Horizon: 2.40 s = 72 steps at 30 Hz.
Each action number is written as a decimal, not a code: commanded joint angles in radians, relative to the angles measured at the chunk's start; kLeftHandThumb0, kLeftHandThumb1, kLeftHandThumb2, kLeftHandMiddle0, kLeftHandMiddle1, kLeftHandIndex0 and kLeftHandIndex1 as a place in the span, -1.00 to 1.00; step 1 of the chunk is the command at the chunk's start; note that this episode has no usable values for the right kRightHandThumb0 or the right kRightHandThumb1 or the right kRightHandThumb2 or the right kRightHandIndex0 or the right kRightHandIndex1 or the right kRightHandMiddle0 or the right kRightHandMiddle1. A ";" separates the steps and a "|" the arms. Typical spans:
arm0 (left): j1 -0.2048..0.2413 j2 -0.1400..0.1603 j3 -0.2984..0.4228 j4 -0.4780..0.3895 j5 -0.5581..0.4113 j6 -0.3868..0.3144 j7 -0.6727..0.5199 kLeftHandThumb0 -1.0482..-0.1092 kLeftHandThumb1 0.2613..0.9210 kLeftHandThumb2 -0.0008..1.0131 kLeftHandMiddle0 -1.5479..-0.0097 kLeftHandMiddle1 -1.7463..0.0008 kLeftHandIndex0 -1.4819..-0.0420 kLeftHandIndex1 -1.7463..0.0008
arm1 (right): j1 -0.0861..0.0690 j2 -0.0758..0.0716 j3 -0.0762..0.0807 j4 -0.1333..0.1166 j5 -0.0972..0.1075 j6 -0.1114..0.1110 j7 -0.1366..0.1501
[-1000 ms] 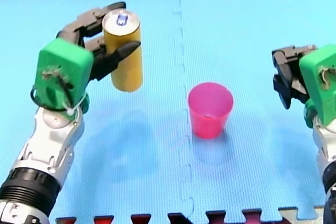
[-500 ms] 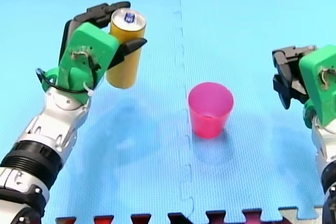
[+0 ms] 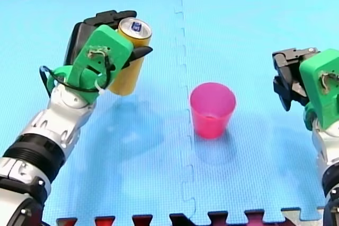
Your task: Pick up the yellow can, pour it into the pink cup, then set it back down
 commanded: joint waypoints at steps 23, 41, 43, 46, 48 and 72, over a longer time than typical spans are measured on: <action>0.001 -0.043 -0.043 -0.030 -0.010 -0.059 -0.102 0.43 0.56 -0.99 -0.78 0.98 -0.62 1.00 | 0.002 0.007 -0.022 0.002 0.018 0.002 0.035; -0.004 -0.032 -0.062 -0.002 0.007 -0.096 -0.112 0.37 0.60 -1.00 -0.78 0.99 -0.60 1.00 | 0.002 0.014 -0.033 0.004 0.022 -0.006 0.054; -0.006 -0.032 -0.072 0.002 0.018 -0.102 -0.110 0.36 0.60 -1.00 -0.78 0.99 -0.59 1.00 | 0.001 0.017 -0.040 0.004 0.030 -0.002 0.061; -0.008 -0.031 -0.088 0.008 0.036 -0.123 -0.108 0.35 0.60 -1.00 -0.78 0.99 -0.59 1.00 | -0.002 0.022 -0.055 0.005 0.048 0.008 0.075; -0.010 -0.034 -0.098 0.015 0.048 -0.135 -0.100 0.34 0.60 -1.00 -0.78 0.99 -0.58 1.00 | -0.003 0.024 -0.059 0.005 0.053 0.013 0.078; -0.071 -0.010 -0.189 0.055 0.173 -0.205 -0.005 0.23 0.64 -0.99 -0.77 1.00 -0.57 1.00 | -0.016 0.035 -0.073 0.008 0.060 0.072 0.089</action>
